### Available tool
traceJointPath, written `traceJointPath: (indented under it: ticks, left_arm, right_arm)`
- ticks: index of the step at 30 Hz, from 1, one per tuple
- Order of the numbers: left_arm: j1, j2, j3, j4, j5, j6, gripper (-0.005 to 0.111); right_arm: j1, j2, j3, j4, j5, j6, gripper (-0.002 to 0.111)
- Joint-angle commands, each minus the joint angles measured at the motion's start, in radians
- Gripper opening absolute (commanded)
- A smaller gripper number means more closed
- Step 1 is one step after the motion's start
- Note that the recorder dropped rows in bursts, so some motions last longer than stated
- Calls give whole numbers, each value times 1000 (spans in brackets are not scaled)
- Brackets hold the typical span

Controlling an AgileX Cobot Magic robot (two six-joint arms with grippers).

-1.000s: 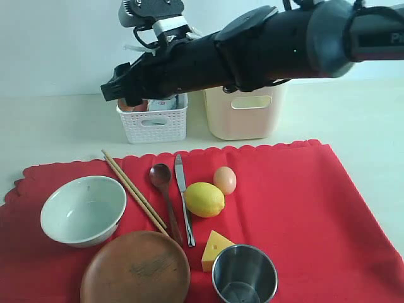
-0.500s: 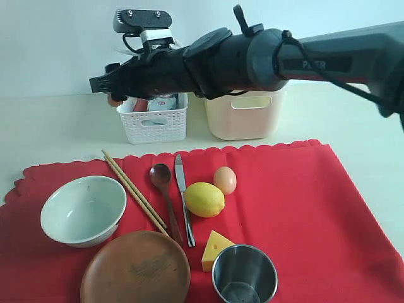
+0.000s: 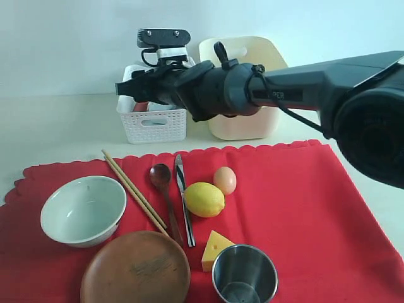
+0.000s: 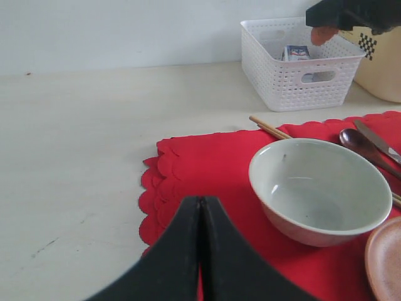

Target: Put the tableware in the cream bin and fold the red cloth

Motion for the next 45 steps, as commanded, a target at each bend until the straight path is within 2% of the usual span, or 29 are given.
traceJointPath:
  ticks: [1,5,11,13,18,26,28,30,34,37,39,41,45]
  left_arm:
    - [-6,-7,3,-2,-10,-3,0]
    - [-6,-7,3,-2,-10,-3,0]
    - [-6,-7,3,-2,-10,-3,0]
    - [-6,-7,3,-2,-10,-3,0]
    - [-6,-7,3,-2,-10,-3,0]
    - [-6,-7,3,-2,-10,-3,0]
    - [-6,-7,3,-2,-10,-3,0]
    - [-6,-7,3,-2,-10,-3,0]
    - [-6,-7,3,-2,-10,-3,0]
    - [-6,-7,3,-2,-10,-3,0]
    - [-6,-7,3,-2,-10,-3,0]
    - [-6,-7,3,-2,-10,-3,0]
    - [-6,-7,3,-2,-10,-3,0]
  right_arm:
    - [1,33,-13,2,-106,38,13]
    - [1,78,-66,2,-108,67,30]
    - [1,128,-138,2,-110,65,64]
    - [8,128,-138,-4,-110,58,71]
    - [12,116,-138,-7,-69,39,80]
    - [12,41,-121,-5,149,38,81]
    - [12,11,-113,-7,211,38,79]
    - [12,-21,-100,-15,284,38,72]
    - [12,-88,-68,-92,433,63,46]
    - [12,-148,-38,-330,541,211,25]
    - [12,-197,-16,-572,621,385,10]
    - [12,-248,7,-828,705,559,0]
    - [12,-368,114,-1171,787,810,0]
